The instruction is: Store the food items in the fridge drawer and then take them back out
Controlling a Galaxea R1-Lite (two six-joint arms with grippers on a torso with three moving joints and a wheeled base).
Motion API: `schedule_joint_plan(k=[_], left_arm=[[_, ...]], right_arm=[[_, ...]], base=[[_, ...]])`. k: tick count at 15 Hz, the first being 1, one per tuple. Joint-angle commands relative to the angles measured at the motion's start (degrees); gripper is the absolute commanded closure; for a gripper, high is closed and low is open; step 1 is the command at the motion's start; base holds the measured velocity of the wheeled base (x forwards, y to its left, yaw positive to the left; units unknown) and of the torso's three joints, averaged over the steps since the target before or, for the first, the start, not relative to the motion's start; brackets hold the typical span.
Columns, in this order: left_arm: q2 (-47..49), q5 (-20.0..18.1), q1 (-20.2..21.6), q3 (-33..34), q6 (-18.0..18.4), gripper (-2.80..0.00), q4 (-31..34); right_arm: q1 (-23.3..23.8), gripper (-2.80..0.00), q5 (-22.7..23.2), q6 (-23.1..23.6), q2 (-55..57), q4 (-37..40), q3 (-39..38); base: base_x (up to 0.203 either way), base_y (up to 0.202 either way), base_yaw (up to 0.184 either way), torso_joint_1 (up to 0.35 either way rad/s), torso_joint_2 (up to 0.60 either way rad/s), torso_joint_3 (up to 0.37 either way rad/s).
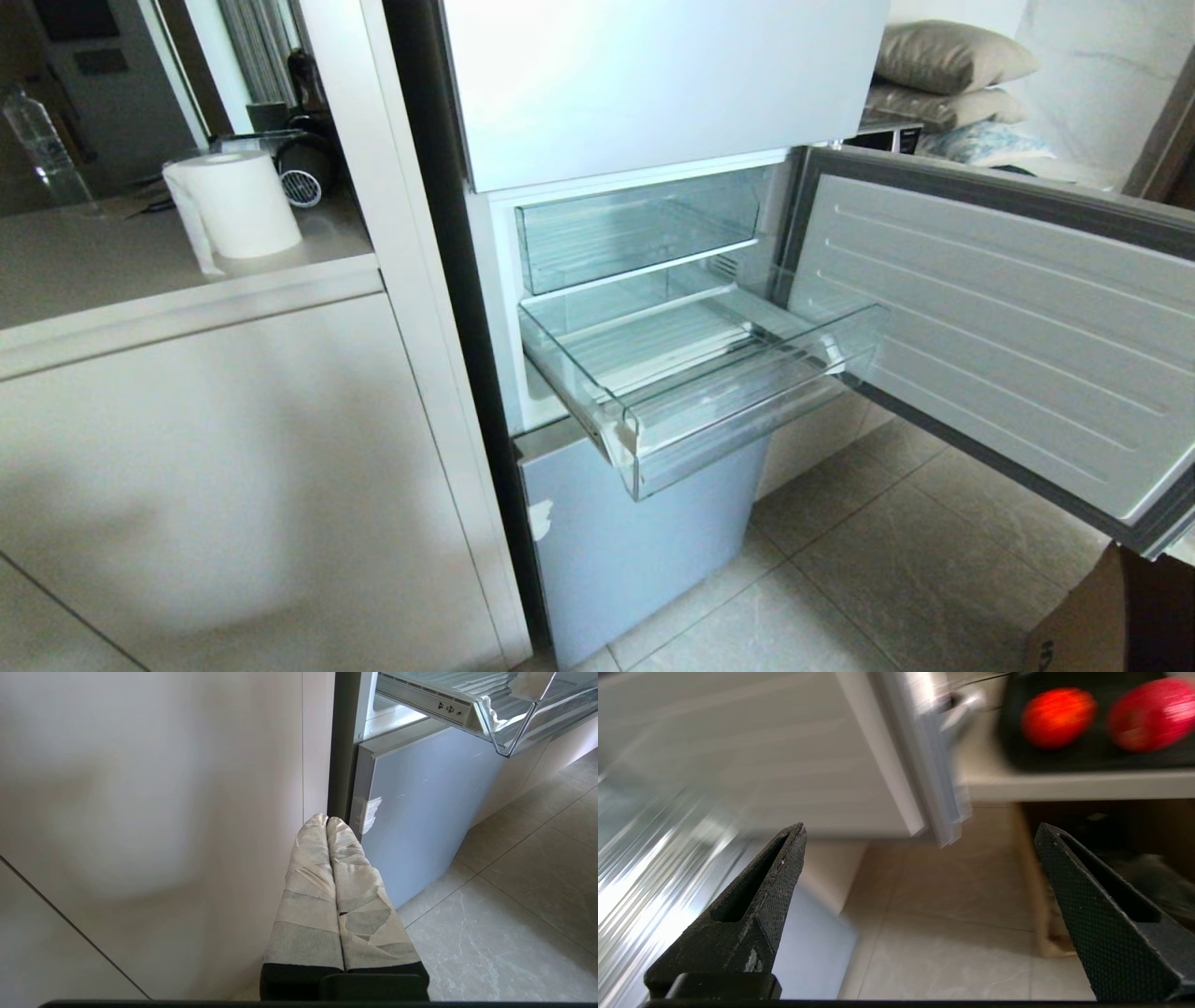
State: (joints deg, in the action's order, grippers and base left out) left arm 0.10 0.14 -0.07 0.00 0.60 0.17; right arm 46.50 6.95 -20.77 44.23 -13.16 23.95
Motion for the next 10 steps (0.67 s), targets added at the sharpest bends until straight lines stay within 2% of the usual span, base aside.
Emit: schedule_joint_plan(k=[1,6,10], left_arm=[[0.1,0.0,0.1,0.0,0.0,0.0,0.0],[0.1,0.0,0.1,0.0,0.0,0.0,0.0],[0.1,0.0,0.0,0.0,-0.1,0.0,0.0]], right_arm=[[10.7,-2.8,4.9,0.2,15.1,-4.8,2.6],[16.6,-2.8,7.1,3.5,36.1,-17.5,6.6],[20.7,-2.8,2.7,9.1,52.3,-25.7,12.3]], base=[[0.0,0.0,0.0,0.0,0.0,0.0],[0.0,0.0,0.0,0.0,0.0,0.0],[0.0,0.0,0.0,0.0,0.0,0.0]])
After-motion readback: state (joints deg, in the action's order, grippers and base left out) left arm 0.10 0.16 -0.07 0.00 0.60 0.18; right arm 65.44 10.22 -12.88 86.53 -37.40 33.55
